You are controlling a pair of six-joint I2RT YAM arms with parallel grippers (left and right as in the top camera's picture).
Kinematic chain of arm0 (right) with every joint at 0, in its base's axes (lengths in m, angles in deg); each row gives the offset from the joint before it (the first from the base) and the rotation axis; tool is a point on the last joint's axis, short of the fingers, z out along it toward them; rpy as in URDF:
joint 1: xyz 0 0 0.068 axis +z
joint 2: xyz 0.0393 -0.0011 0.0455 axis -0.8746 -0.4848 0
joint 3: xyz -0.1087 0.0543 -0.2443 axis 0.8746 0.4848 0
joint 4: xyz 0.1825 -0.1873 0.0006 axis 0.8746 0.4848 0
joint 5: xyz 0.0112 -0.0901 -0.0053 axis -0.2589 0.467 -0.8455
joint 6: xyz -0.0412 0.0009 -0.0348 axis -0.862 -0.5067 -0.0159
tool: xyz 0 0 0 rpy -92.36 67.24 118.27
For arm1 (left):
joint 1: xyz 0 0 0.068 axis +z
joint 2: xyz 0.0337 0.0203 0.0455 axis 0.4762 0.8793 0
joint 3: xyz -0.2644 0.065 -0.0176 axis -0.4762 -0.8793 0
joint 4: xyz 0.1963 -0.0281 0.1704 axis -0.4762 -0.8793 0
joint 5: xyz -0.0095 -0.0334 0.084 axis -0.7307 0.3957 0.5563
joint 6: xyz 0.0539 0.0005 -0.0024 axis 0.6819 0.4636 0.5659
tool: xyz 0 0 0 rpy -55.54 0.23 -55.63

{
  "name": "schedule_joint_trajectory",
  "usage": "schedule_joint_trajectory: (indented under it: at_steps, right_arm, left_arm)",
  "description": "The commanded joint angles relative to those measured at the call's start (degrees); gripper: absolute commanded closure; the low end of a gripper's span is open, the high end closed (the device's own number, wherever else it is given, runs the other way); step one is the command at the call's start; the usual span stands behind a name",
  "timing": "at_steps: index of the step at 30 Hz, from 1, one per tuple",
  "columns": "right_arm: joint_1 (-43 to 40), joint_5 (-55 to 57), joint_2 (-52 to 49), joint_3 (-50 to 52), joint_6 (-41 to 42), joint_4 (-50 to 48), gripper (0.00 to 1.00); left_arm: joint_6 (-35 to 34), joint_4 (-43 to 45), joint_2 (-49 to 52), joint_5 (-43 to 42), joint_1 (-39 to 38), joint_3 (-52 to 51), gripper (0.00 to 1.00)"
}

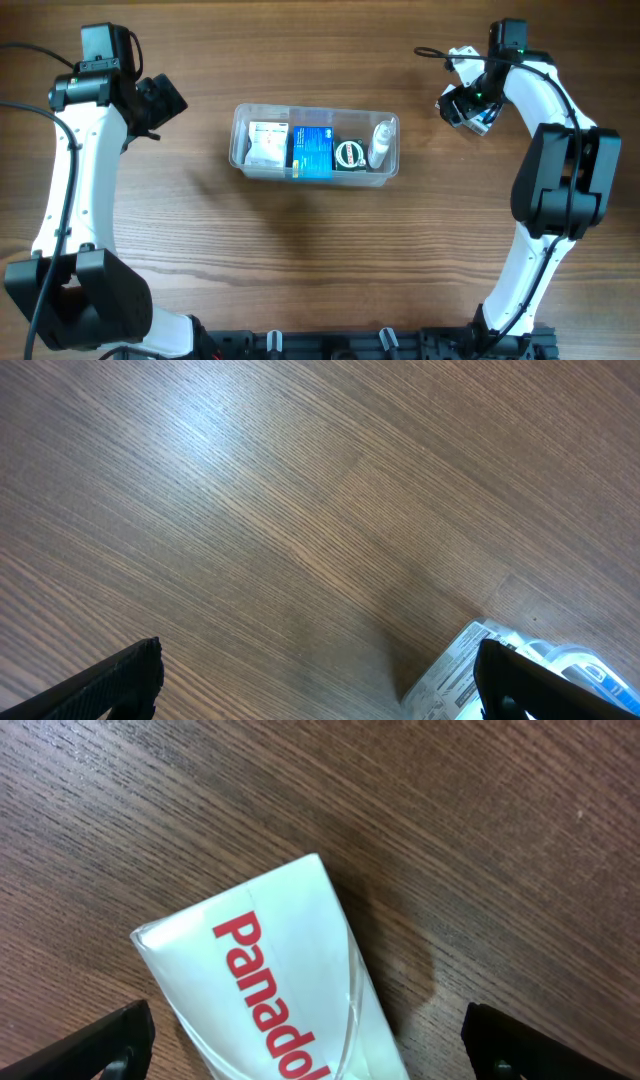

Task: Pack container
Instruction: 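Grasp the Panadol box with the right gripper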

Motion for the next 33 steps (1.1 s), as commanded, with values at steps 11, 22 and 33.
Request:
schedule_joint_trajectory:
  at_steps: [11,22,33]
  right_arm:
    - [-1.7,3.1,-4.1,0.8,20.0,6.6,0.03]
    - [-1.7,-7.0,-4.2,0.8,31.3,15.8,0.03]
    - [1.6,-1.9,-4.2,0.8,34.8,14.4,0.02]
  left_arm:
    - [0.3,0.0,0.0,-0.1,0.2,0.2,0.01]
    - [0.3,0.0,0.0,-0.1,0.2,0.2,0.0]
    - [0.3,0.0,0.0,-0.1,0.2,0.2,0.0]
